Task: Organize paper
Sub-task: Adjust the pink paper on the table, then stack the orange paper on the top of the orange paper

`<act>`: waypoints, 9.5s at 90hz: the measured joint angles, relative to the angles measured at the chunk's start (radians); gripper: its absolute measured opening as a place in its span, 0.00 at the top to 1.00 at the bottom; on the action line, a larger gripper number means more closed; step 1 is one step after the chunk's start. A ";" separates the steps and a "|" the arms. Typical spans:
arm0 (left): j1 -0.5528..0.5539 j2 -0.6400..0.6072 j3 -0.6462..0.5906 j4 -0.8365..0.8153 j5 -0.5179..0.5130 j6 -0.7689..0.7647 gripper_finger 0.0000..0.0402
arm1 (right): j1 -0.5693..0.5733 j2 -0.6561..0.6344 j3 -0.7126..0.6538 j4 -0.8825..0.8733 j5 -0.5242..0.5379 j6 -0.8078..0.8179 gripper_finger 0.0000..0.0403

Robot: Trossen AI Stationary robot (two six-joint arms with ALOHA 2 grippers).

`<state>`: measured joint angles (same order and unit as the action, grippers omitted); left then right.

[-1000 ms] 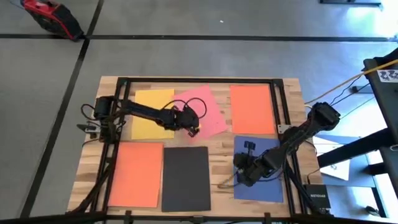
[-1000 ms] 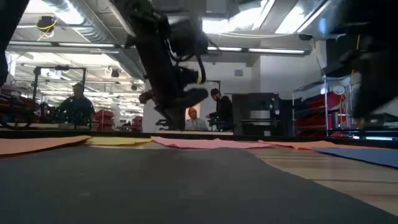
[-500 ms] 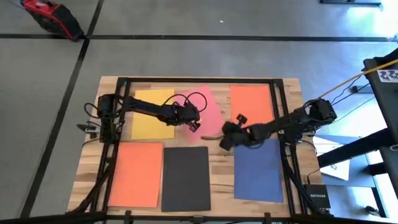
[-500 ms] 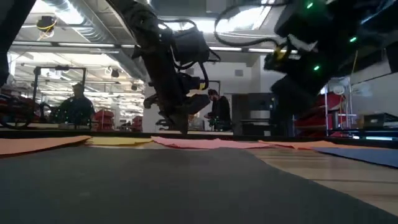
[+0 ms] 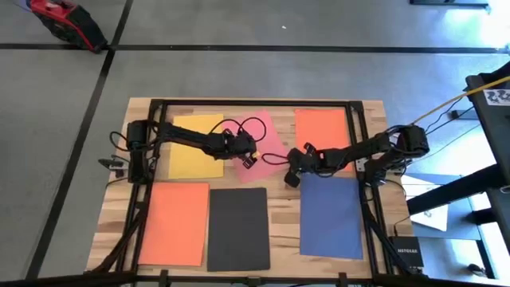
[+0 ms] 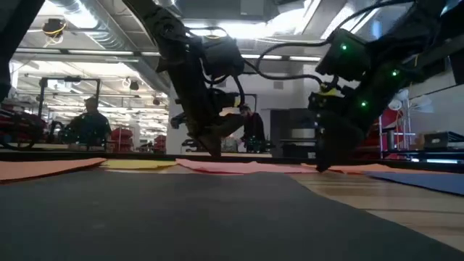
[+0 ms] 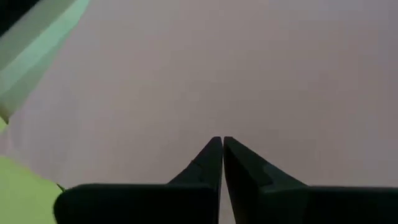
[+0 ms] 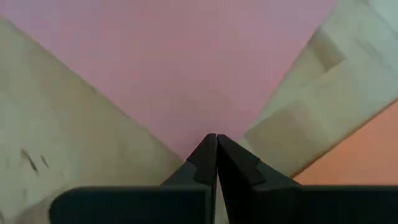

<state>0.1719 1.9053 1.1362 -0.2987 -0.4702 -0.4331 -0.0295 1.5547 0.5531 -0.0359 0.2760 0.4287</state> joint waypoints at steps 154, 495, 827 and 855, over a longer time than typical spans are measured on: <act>-0.109 -0.076 0.001 0.237 -0.049 0.075 1.00 | 0.050 0.021 -0.084 0.389 -0.086 0.263 1.00; -0.319 -0.509 -0.282 -0.333 0.543 0.220 0.96 | -0.036 0.183 0.418 -0.290 -0.285 -0.305 0.82; -0.179 -0.476 -0.430 -0.337 0.481 0.306 0.76 | -0.036 0.182 0.418 -0.356 -0.373 -0.329 0.82; -0.176 -0.476 -0.430 -0.336 0.489 0.324 0.96 | -0.036 0.182 0.418 -0.356 -0.373 -0.330 0.82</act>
<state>-0.0044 1.4296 0.7063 -0.6350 0.0189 -0.1095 -0.0650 1.7363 0.9710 -0.3920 -0.0971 0.0986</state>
